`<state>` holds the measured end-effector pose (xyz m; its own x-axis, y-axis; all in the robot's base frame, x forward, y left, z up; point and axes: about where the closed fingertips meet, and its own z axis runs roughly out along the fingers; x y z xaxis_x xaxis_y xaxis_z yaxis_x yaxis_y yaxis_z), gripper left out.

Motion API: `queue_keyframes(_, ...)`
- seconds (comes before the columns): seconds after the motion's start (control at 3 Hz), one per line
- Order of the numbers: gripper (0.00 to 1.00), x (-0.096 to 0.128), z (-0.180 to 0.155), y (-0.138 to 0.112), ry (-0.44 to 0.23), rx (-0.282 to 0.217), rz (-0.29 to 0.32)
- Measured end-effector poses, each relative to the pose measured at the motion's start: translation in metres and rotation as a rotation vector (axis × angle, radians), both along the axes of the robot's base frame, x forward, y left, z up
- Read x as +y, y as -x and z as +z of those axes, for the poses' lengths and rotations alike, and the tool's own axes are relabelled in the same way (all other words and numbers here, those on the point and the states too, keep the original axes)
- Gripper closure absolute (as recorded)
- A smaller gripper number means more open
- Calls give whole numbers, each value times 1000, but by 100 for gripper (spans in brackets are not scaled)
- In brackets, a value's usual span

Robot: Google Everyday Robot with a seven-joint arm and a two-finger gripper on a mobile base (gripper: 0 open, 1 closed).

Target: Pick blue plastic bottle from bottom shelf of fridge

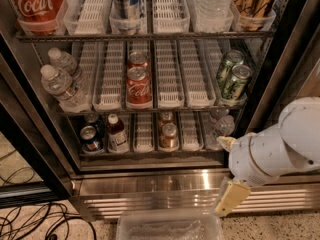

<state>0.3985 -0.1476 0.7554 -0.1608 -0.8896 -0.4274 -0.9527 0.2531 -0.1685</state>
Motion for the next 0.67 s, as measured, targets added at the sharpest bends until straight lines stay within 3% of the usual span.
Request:
queue_keyframes(0.33, 0, 6, -22, 2, 39, -8, -2)
queue_keyframes(0.67, 0, 16, -70, 0, 51, -15, -4)
